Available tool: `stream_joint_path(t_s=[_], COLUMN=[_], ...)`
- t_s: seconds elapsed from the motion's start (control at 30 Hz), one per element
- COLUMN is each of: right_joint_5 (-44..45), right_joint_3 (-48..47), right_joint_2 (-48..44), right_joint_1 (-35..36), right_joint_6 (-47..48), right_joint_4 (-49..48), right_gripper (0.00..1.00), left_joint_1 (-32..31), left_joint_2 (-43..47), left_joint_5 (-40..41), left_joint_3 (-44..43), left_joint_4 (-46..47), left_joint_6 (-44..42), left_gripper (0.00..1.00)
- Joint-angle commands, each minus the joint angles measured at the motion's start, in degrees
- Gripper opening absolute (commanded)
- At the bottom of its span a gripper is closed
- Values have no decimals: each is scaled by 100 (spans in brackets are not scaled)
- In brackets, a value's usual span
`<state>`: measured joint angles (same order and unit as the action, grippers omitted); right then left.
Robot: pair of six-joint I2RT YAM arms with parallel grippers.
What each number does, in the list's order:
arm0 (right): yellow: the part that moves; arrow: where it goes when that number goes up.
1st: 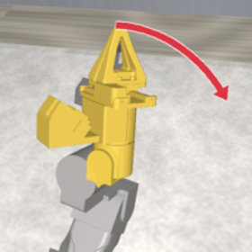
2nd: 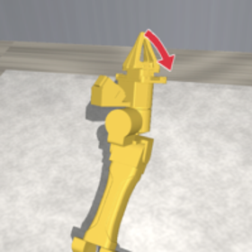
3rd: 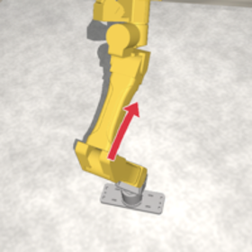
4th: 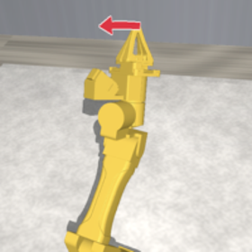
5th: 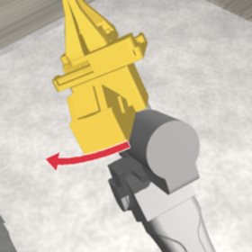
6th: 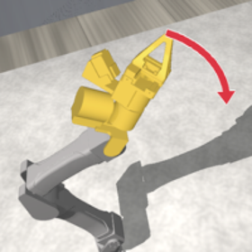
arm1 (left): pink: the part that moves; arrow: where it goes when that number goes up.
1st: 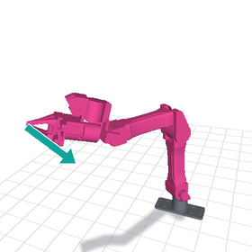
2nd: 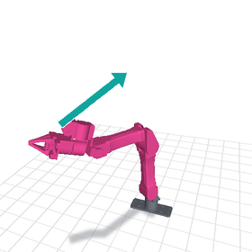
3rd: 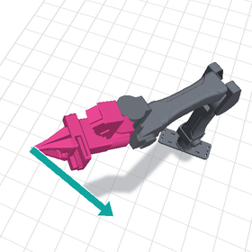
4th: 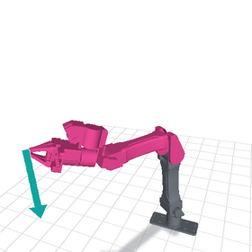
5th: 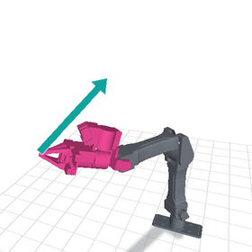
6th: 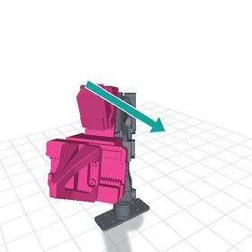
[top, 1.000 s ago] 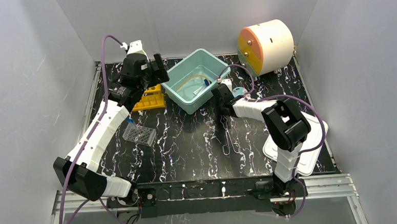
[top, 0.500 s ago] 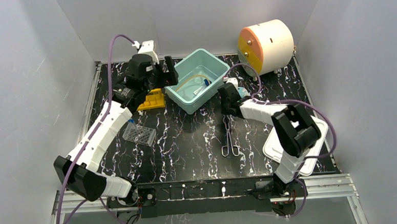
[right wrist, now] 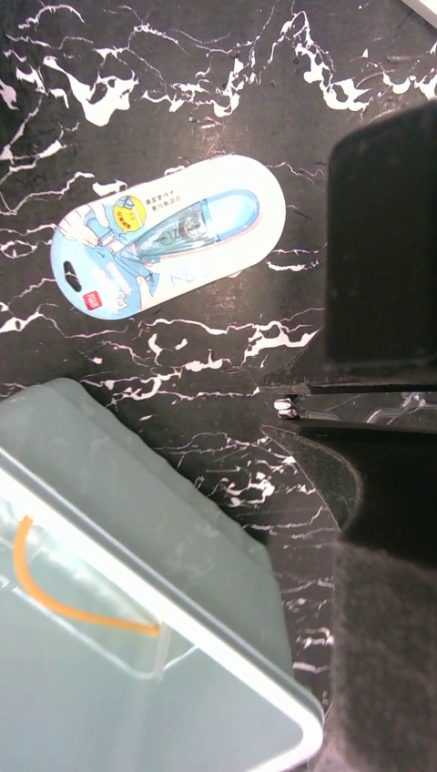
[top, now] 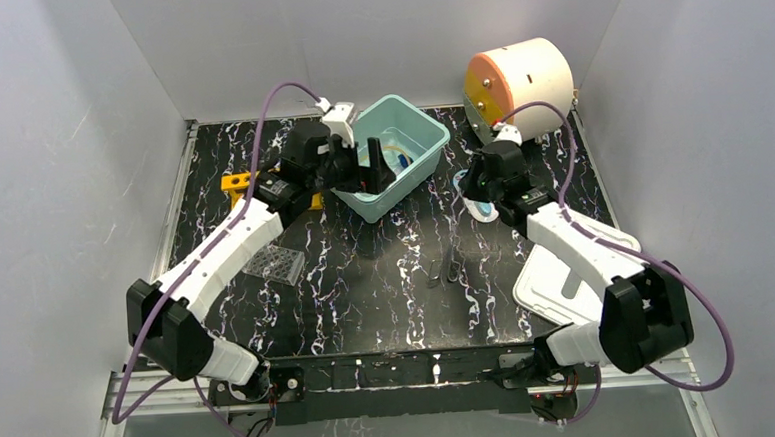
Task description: Organize the chemistry lab equipment
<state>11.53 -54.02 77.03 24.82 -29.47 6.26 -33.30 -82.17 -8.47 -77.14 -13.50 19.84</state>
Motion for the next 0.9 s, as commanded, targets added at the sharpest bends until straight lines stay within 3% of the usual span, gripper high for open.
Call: stream_joint_path(t_s=[0.0, 0.43, 0.63, 0.87], right_joint_5=[-396, -797, -994, -1118], right_joint_3=[21, 305, 411, 443], right_joint_2=[-438, -844, -985, -1033], right_joint_1=[-184, -308, -323, -333], right_joint_6=[-498, -1122, -1143, -1352], right_joint_4=[-269, -538, -574, -573], right_gripper=[0, 0, 0, 0], left_joint_1=[-229, -932, -1126, -1263], left_joint_2=[-183, -1162, -1478, -1750], left_joint_5=[-1305, -1887, -1828, -1933], left_joint_3=[353, 1066, 1208, 1619], left_joint_4=[802, 2373, 2686, 3339], left_joint_6=[-73, 78, -27, 158], left_gripper=[93, 87, 76, 55])
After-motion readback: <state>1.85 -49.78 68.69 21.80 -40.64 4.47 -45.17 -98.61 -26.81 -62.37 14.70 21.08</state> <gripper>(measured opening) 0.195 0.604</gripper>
